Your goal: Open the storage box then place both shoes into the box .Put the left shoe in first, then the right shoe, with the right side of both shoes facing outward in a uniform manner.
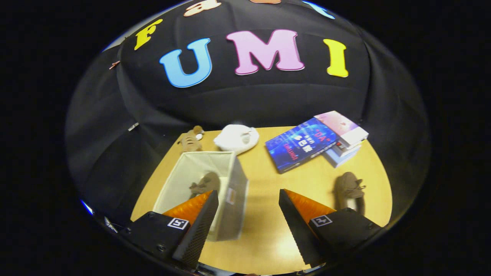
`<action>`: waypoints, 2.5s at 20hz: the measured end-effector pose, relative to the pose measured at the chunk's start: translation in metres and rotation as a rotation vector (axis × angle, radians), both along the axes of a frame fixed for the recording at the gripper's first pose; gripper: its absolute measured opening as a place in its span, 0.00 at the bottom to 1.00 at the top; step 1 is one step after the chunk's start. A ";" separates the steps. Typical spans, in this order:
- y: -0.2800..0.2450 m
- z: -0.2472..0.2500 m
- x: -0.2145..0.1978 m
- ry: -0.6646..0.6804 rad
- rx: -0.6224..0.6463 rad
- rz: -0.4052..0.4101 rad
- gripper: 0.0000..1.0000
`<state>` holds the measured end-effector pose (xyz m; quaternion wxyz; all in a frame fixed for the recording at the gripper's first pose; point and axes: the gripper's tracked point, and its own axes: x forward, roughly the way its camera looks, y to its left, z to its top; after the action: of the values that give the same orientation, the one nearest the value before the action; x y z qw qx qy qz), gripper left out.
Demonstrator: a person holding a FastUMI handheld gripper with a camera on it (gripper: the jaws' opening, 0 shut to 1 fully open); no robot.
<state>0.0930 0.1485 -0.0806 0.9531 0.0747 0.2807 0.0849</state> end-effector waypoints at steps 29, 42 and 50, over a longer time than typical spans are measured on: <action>-0.289 -0.240 0.065 0.384 0.062 -0.199 0.79; -0.285 -0.222 0.080 0.346 0.194 -0.238 0.08; -0.217 -0.117 0.074 0.232 0.232 -0.186 0.08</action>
<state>0.1675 -0.0688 -0.1972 0.9032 0.2189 0.3688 0.0188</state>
